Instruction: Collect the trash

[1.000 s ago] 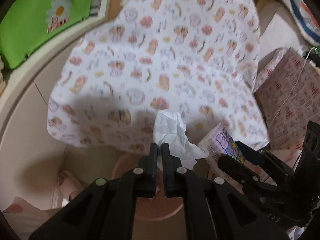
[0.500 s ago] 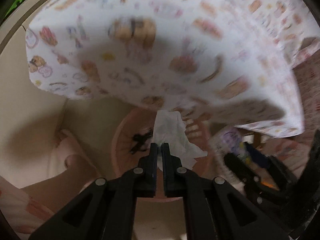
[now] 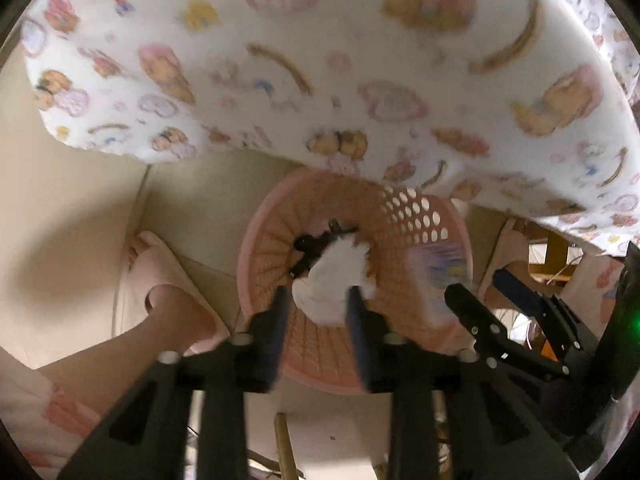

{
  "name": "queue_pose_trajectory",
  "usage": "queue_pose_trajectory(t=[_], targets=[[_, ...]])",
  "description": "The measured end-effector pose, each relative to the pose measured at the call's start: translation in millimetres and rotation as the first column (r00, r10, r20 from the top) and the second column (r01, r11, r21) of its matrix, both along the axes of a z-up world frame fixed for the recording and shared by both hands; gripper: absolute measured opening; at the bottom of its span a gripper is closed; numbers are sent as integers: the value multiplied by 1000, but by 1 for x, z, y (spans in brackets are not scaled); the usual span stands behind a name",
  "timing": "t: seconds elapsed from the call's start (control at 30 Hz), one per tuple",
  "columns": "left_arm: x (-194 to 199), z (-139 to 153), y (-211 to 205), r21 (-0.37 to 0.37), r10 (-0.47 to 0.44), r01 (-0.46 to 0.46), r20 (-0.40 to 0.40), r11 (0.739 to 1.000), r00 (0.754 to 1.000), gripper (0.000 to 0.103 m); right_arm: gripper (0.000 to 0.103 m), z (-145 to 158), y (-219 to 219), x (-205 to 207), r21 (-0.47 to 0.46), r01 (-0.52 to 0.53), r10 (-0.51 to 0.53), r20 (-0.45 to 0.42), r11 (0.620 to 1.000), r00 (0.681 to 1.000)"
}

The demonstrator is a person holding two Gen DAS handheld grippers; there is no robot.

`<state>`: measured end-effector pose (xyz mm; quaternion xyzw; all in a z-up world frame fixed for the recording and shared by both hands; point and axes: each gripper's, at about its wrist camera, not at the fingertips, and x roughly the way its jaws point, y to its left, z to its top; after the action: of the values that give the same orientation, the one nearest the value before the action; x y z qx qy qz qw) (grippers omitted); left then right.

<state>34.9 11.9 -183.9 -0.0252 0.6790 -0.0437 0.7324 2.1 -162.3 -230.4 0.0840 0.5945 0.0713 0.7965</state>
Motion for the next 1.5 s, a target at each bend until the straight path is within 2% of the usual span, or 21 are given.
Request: queue_pose_trajectory(t=[0.1, 0.2, 0.27, 0.3, 0.33, 0.4, 0.47, 0.5, 0.57, 0.63, 0.67, 0.77, 0.87, 1.03, 1.07, 1.1, 1.17, 1.27, 1.5], targets=[[-1, 21, 2, 55, -3, -2, 86, 999, 996, 41, 75, 11, 0, 2, -26, 18, -18, 28, 999, 999], [-6, 56, 3, 95, 2, -24, 229, 995, 974, 49, 75, 36, 1, -3, -73, 20, -15, 75, 997, 997], [-12, 81, 5, 92, 19, -53, 332, 994, 943, 55, 75, 61, 2, -6, -96, 18, -8, 109, 995, 994], [-15, 94, 7, 84, 21, -57, 376, 995, 926, 57, 75, 80, 2, -8, -112, 17, 1, 157, 994, 988], [-18, 106, 8, 75, 20, -55, 412, 996, 911, 64, 76, 102, 1, -10, -130, 22, 7, 216, 991, 976], [-24, 123, 9, 64, 17, -54, 471, 996, 882, 74, 89, 136, -4, -18, -162, 39, 16, 325, 986, 946], [-31, 140, 8, 69, 14, -61, 537, 996, 844, 89, 90, 164, -5, -26, -184, 58, 25, 419, 981, 908], [-32, 147, 8, 72, 8, -58, 563, 996, 826, 92, 91, 176, -4, -28, -200, 53, 43, 448, 978, 893], [-39, 160, 5, 88, -1, -69, 619, 994, 785, 103, 91, 193, 2, -31, -236, 4, 109, 463, 972, 880], [-44, 169, 3, 94, -10, -69, 656, 993, 755, 103, 91, 205, 2, -36, -255, -1, 130, 490, 967, 862], [-43, 170, 2, 100, -16, -67, 663, 993, 749, 103, 91, 211, 2, -41, -261, 10, 129, 509, 965, 851], [-41, 173, 1, 124, -36, -63, 666, 990, 745, 103, 91, 219, 0, -45, -252, 25, 119, 538, 967, 835], [-44, 176, 1, 92, -22, -57, 683, 994, 730, 103, 91, 228, -4, -45, -238, 37, 110, 572, 971, 813], [-48, 186, 3, 91, -23, -67, 743, 994, 669, 103, 95, 234, -13, -39, -234, 96, 67, 602, 967, 796], [-47, 186, 3, 93, -19, -77, 746, 993, 665, 103, 101, 234, -15, -37, -236, 102, 64, 605, 967, 794], [-45, 184, 2, 104, -21, -84, 740, 991, 673, 103, 103, 234, -16, -36, -237, 109, 61, 609, 965, 791], [-39, 179, 0, 117, -32, -75, 718, 990, 695, 103, 103, 232, -17, -33, -252, 114, 63, 600, 961, 797], [-37, 175, -1, 109, -28, -69, 707, 992, 706, 103, 103, 229, -24, -30, -227, 140, 24, 595, 964, 803], [-35, 173, -8, 120, -47, -54, 709, 991, 704, 103, 103, 225, -35, -25, -217, 193, -28, 590, 957, 807]])
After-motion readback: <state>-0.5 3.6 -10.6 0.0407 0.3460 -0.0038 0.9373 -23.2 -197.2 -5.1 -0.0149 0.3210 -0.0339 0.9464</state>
